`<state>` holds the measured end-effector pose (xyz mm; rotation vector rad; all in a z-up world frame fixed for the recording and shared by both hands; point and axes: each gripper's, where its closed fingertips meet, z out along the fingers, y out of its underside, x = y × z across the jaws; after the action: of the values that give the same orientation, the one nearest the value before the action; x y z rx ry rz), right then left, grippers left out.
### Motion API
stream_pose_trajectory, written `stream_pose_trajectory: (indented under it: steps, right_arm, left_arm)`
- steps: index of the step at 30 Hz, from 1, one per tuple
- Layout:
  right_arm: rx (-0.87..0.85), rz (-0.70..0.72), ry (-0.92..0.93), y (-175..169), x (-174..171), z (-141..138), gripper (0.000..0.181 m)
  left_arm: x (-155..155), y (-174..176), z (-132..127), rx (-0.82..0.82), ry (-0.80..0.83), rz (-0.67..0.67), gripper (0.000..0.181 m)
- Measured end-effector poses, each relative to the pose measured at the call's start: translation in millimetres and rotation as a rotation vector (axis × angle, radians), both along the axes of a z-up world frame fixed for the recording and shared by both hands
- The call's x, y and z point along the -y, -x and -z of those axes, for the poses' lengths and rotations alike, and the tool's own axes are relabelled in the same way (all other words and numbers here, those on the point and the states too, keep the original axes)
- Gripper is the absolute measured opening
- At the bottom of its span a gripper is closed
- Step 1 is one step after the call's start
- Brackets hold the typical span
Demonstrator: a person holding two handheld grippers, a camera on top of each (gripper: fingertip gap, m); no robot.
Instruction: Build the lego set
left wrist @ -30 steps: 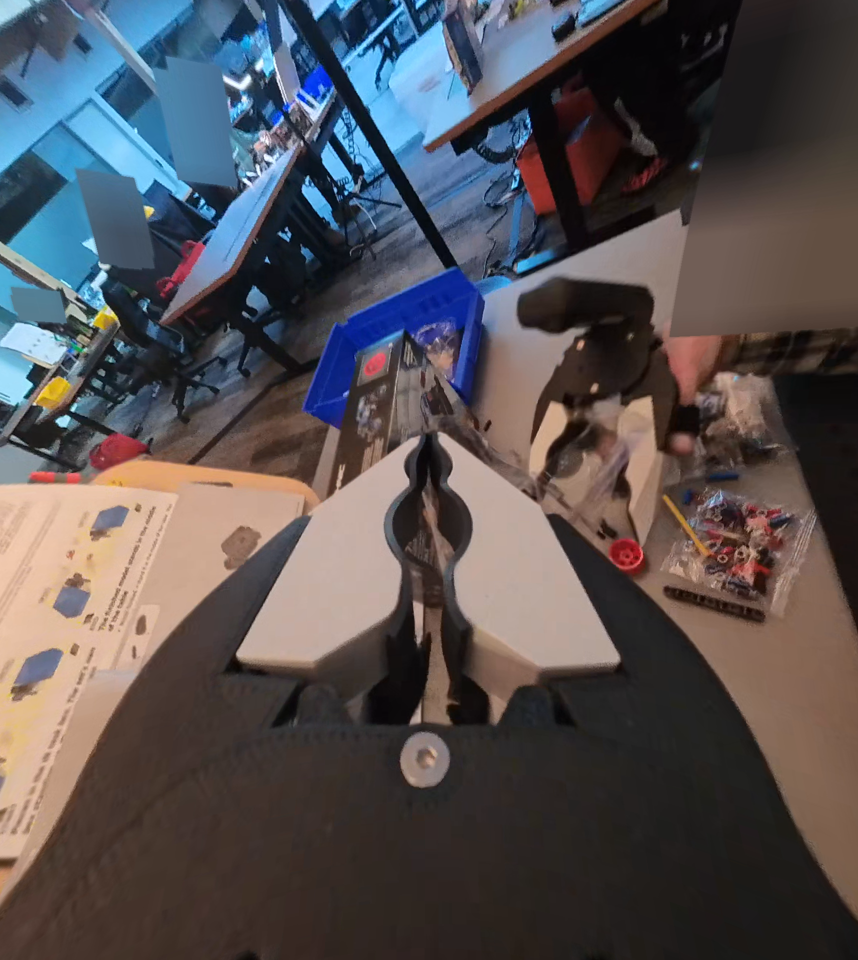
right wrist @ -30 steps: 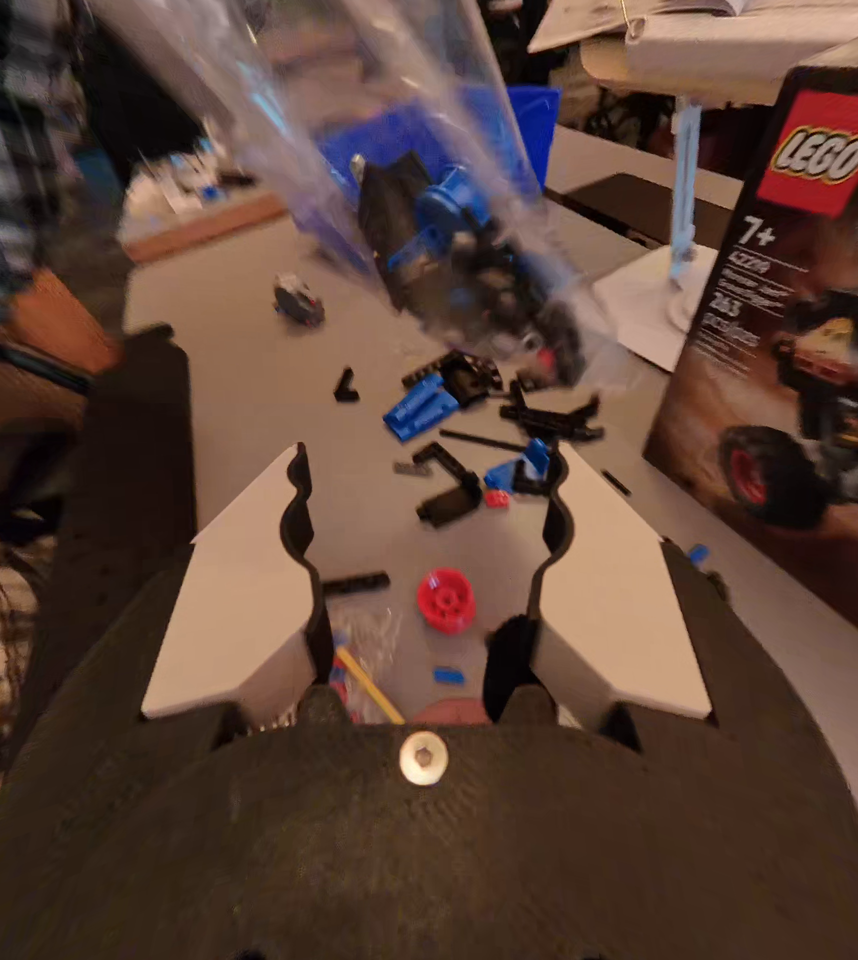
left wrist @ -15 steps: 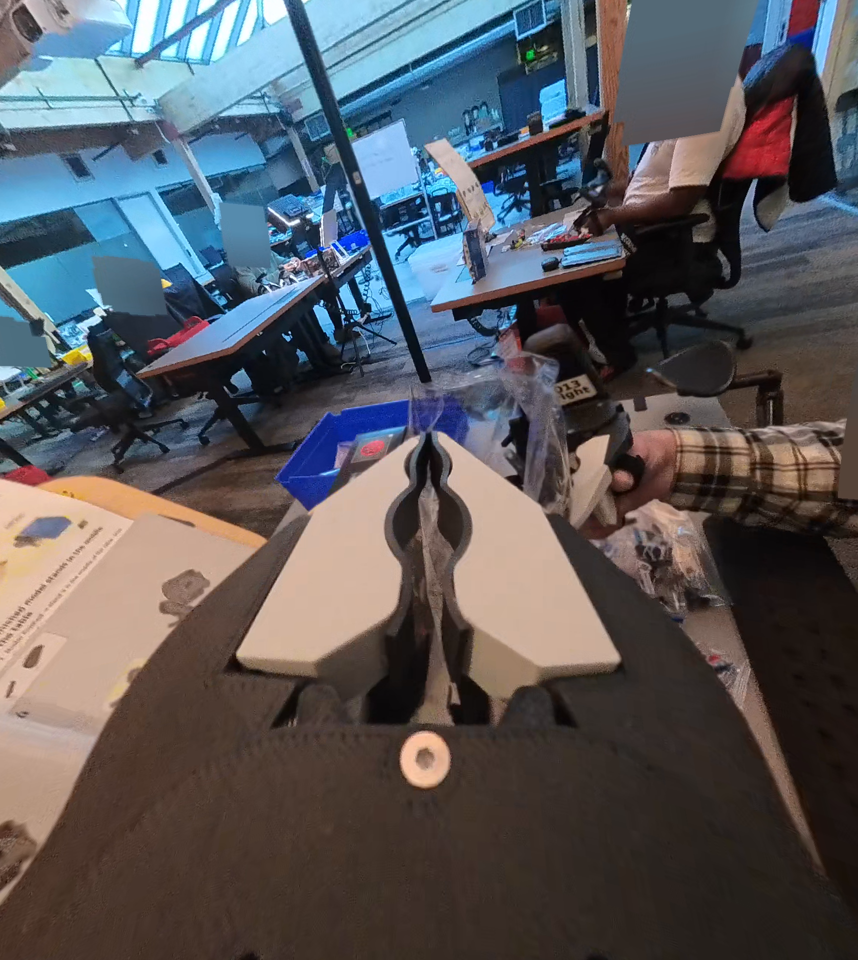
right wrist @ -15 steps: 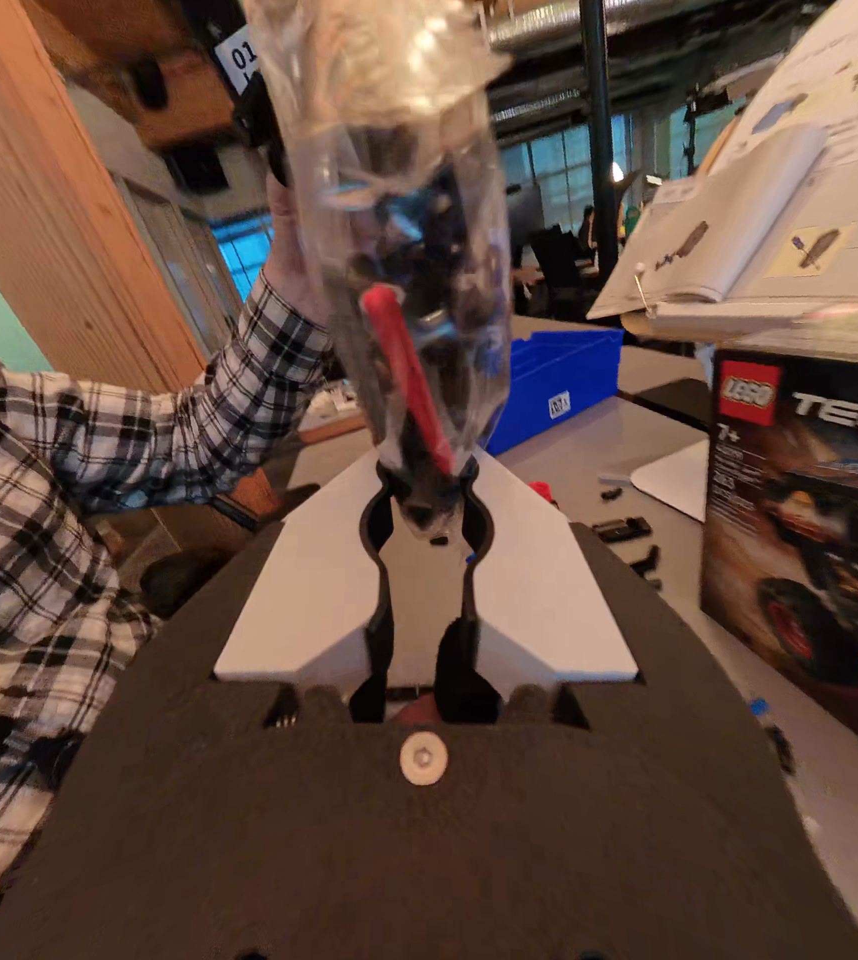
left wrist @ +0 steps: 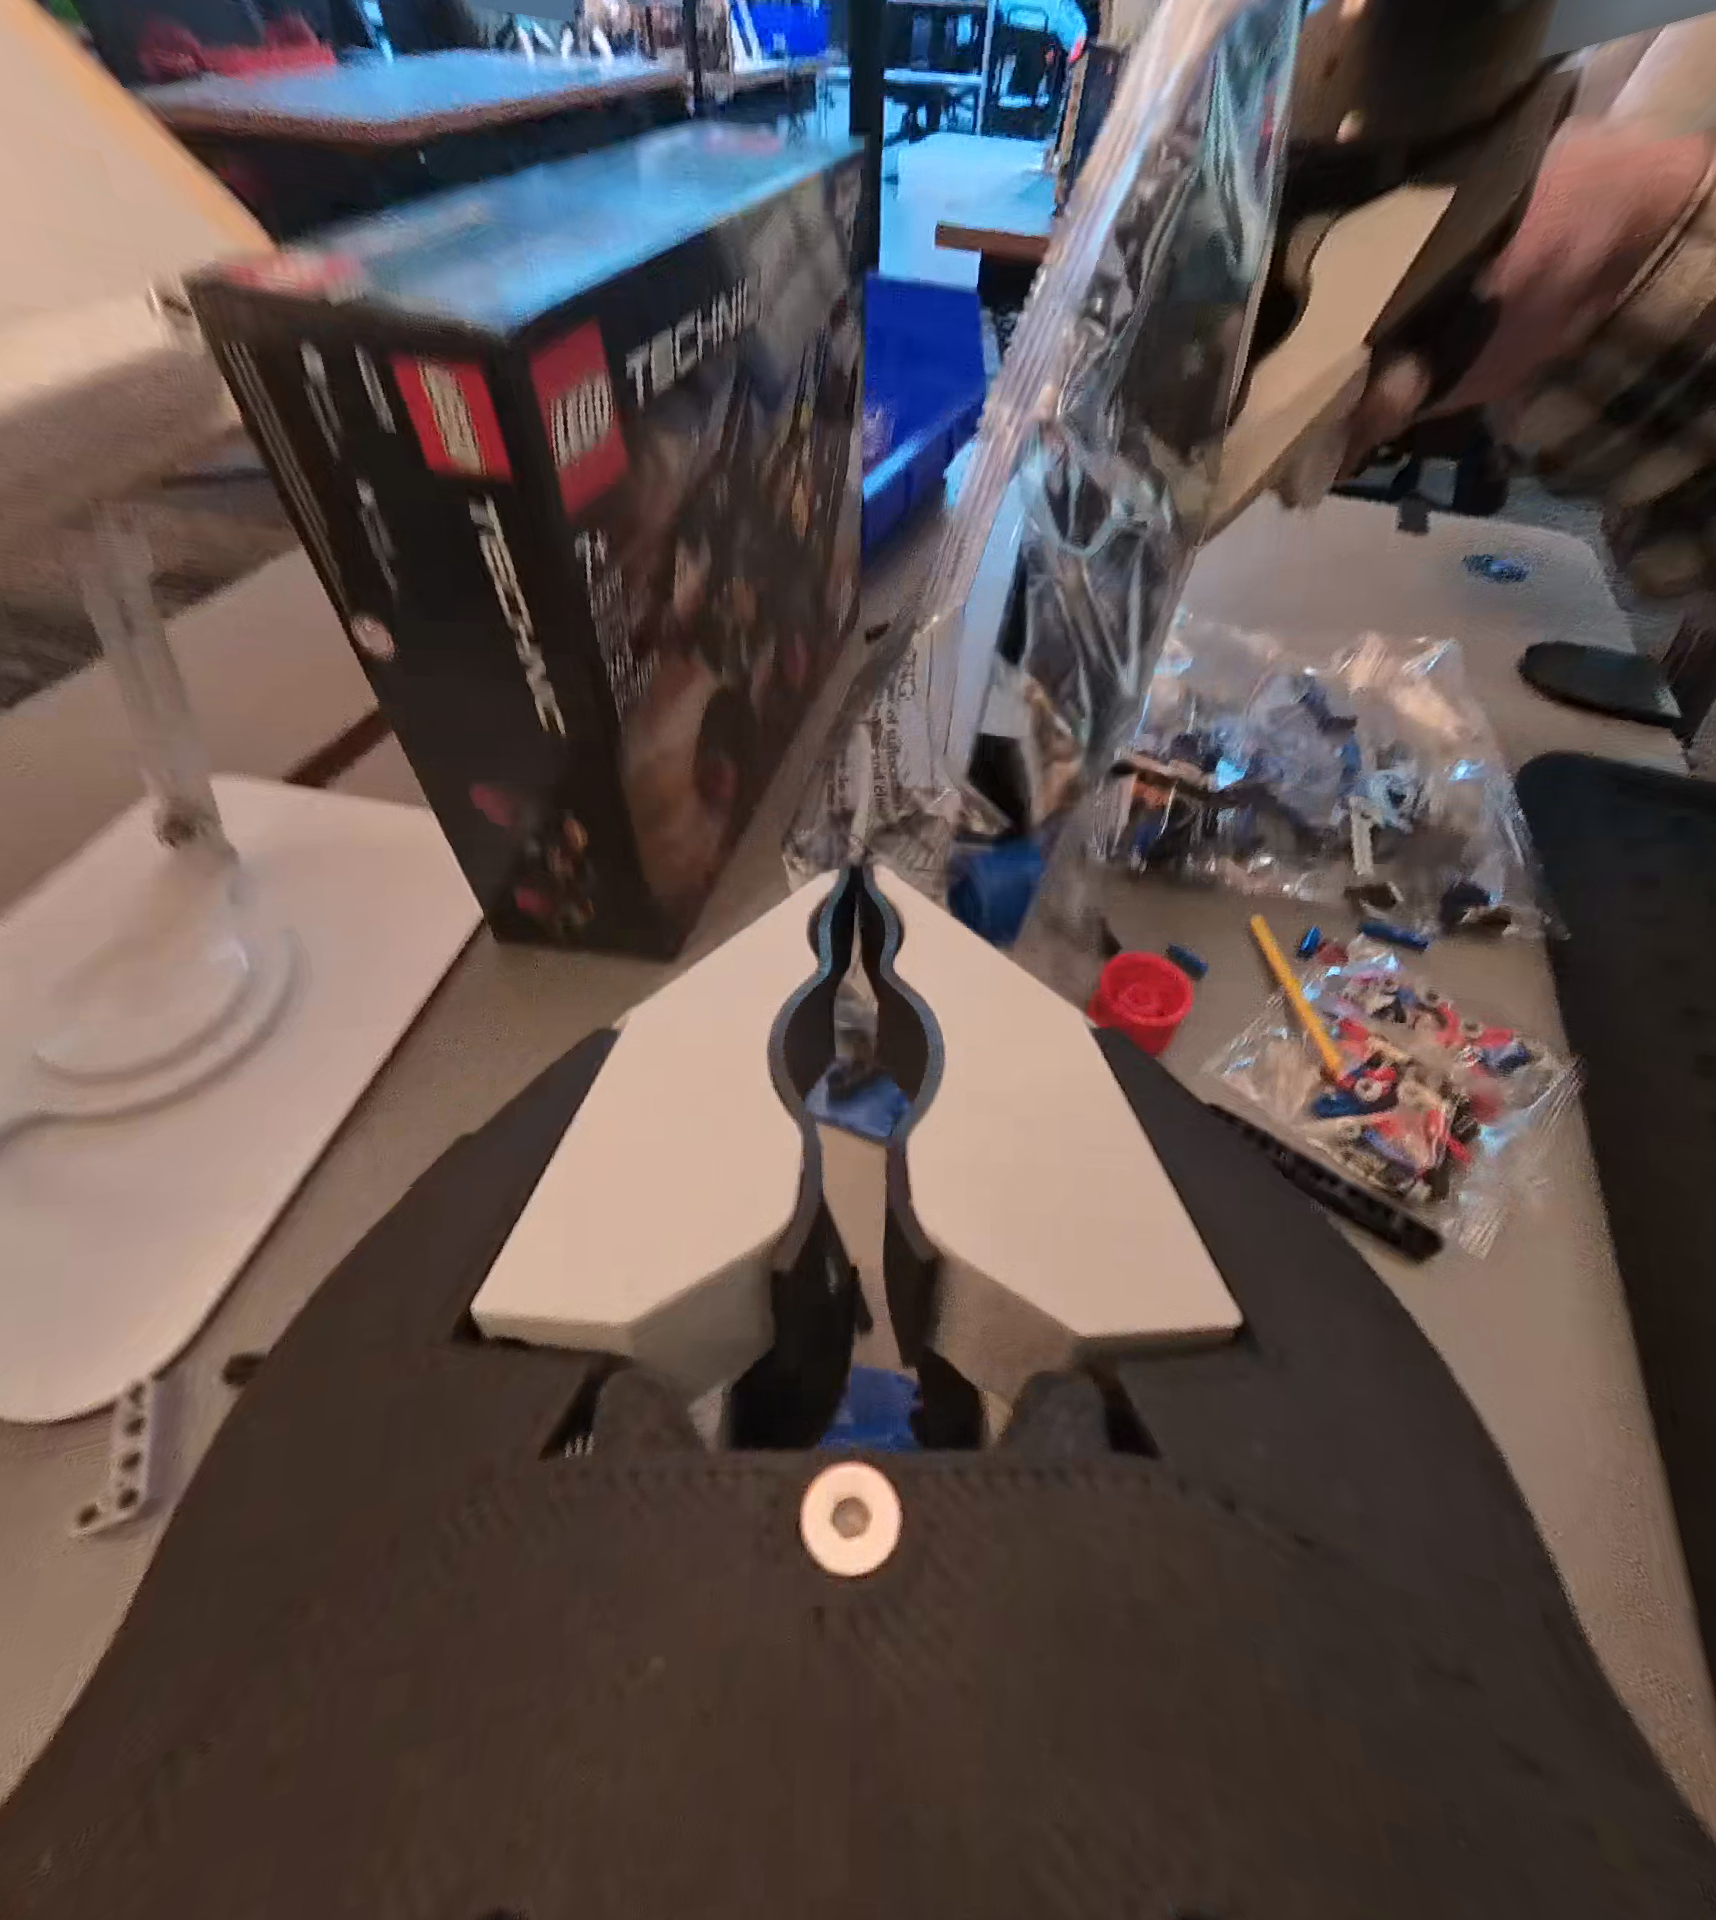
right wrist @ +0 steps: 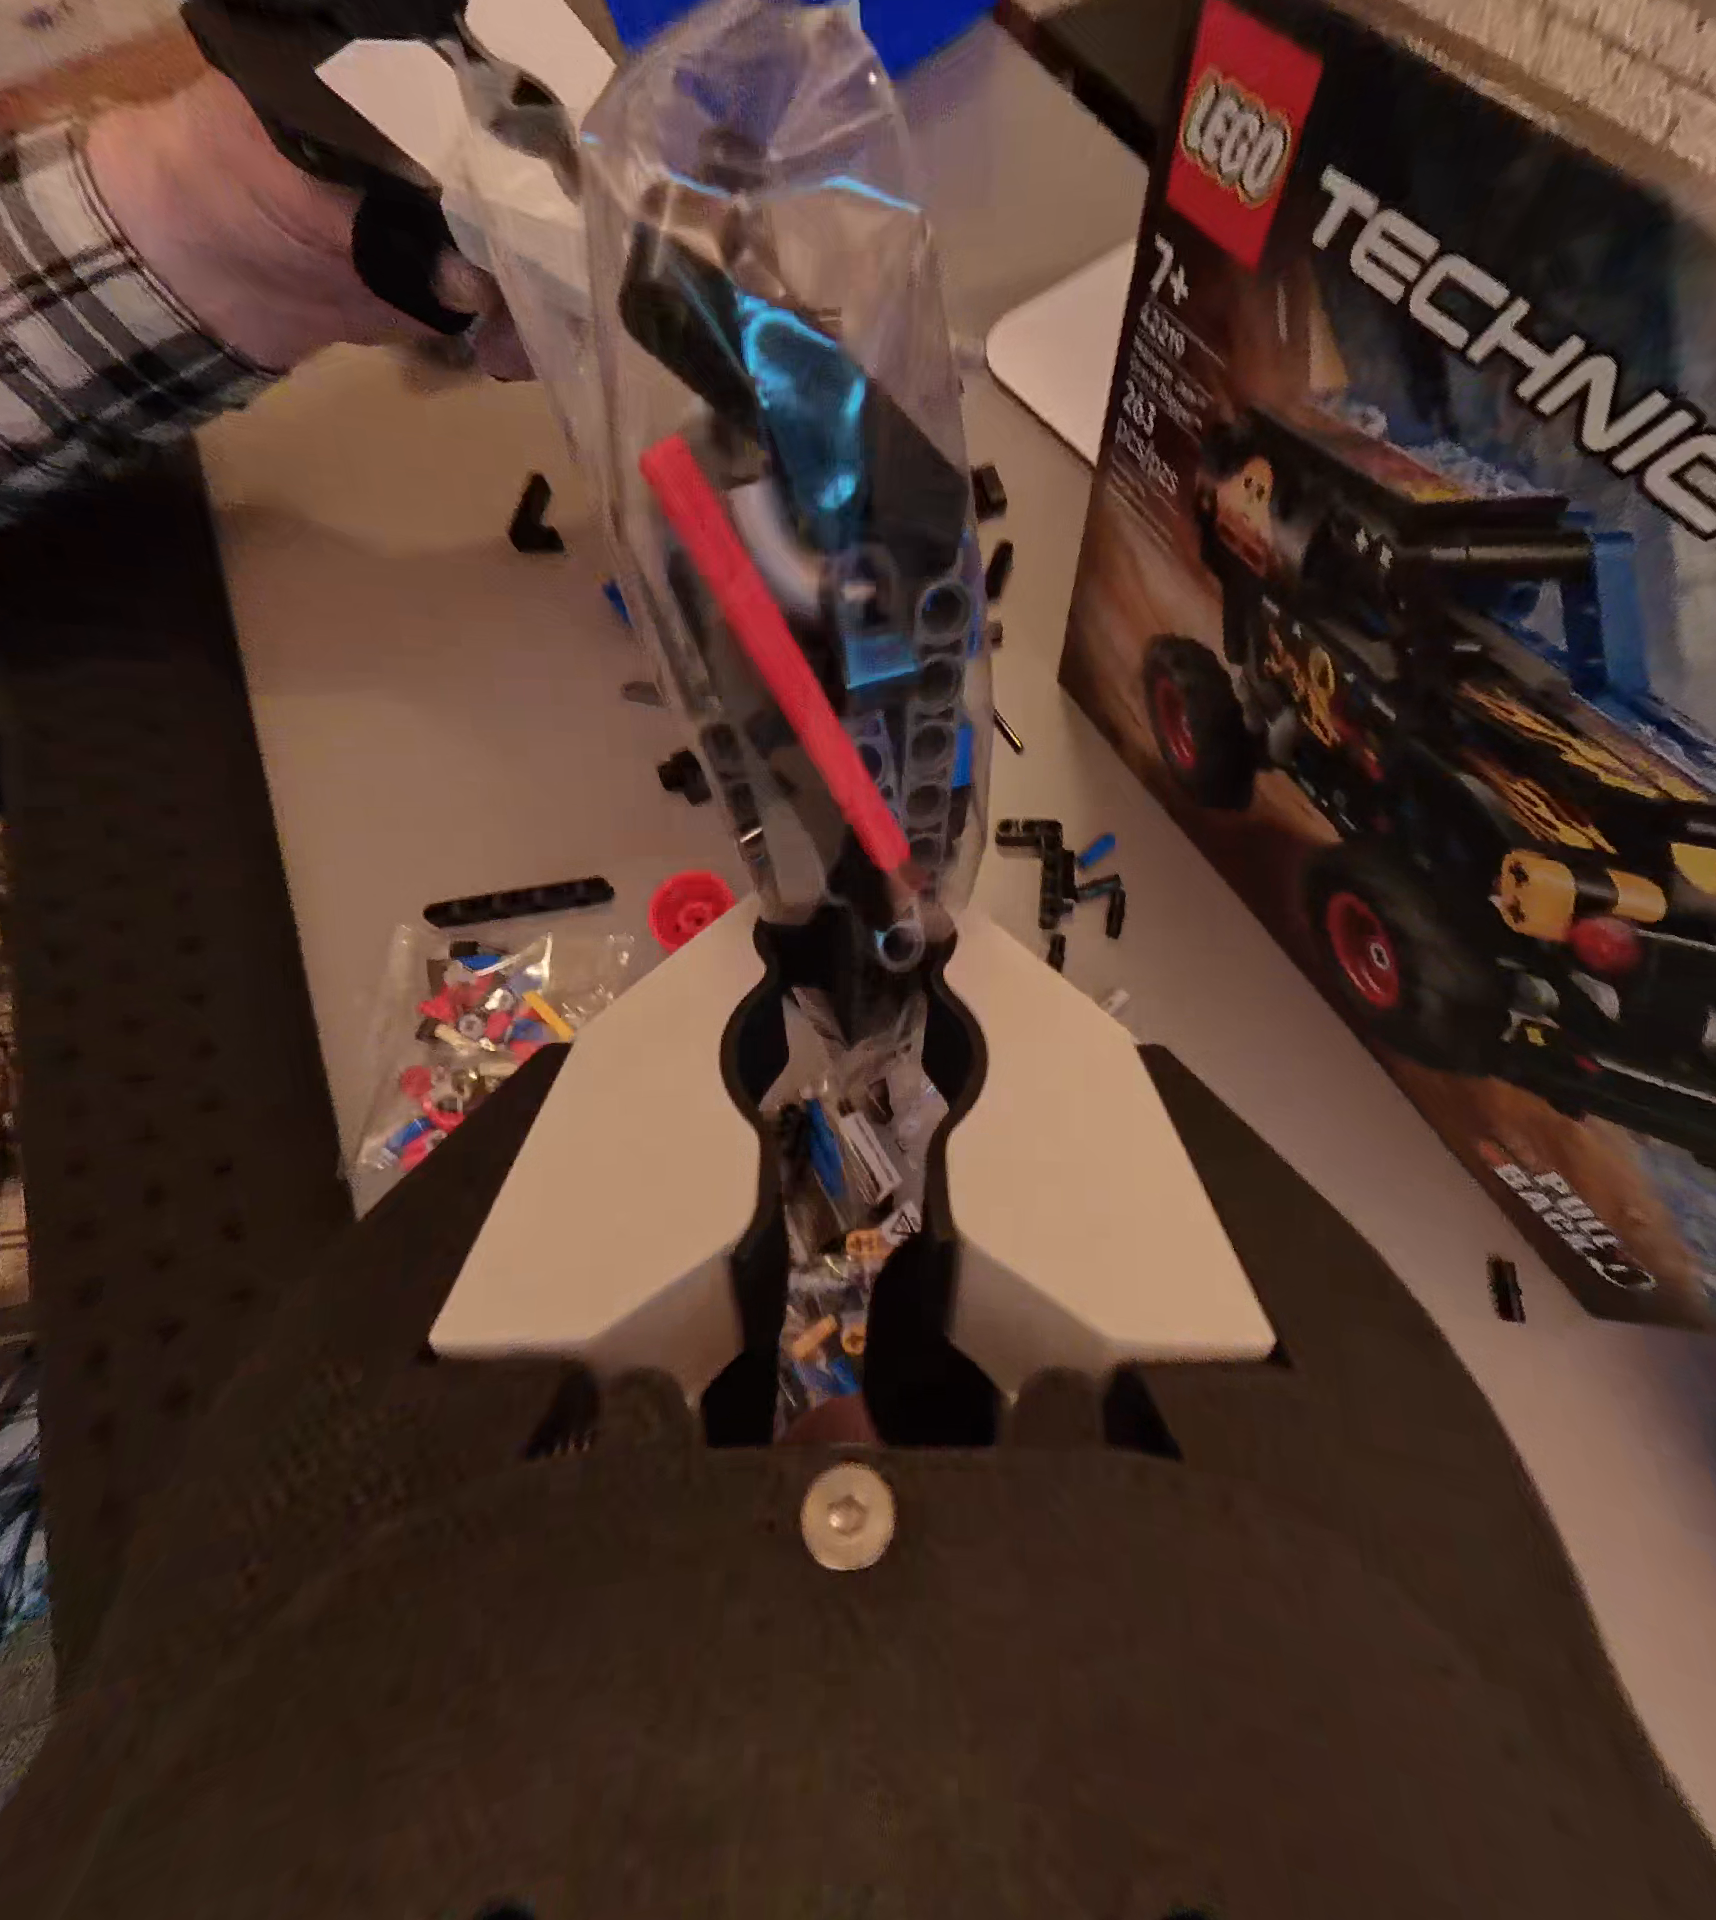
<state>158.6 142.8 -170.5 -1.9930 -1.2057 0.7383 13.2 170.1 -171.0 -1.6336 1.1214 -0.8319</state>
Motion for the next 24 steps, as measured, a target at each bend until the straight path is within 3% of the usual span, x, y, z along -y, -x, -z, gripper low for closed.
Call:
stream_pose_trajectory:
  steps: [6, 11, 14, 18, 21, 24]
  right_arm:
    - [0.093, -0.023, 0.045, 3, -7, 7, 0.018]
    - [0.136, -0.046, 0.065, 8, -9, 1, 0.018]
    - [0.170, -0.050, 0.059, 10, -12, -3, 0.018]
    - [0.277, -0.076, 0.035, 11, -13, -8, 0.018]
    - [0.316, -0.099, 0.030, 18, -16, -13, 0.018]
    - [0.371, -0.127, 0.022, 25, -18, -17, 0.018]
  left_arm:
    - [-1, 4, 37, -0.053, 0.076, 0.000, 0.000]
    - [0, 9, 46, -0.088, 0.107, 0.007, 0.000]
    - [-2, 15, 45, -0.092, 0.100, -0.005, 0.012]
    - [-5, 33, 13, -0.096, -0.001, -0.054, 0.043]
    - [2, 37, -33, -0.052, -0.106, -0.035, 0.050]
    - [18, 12, -63, -0.063, -0.190, 0.033, 0.054]
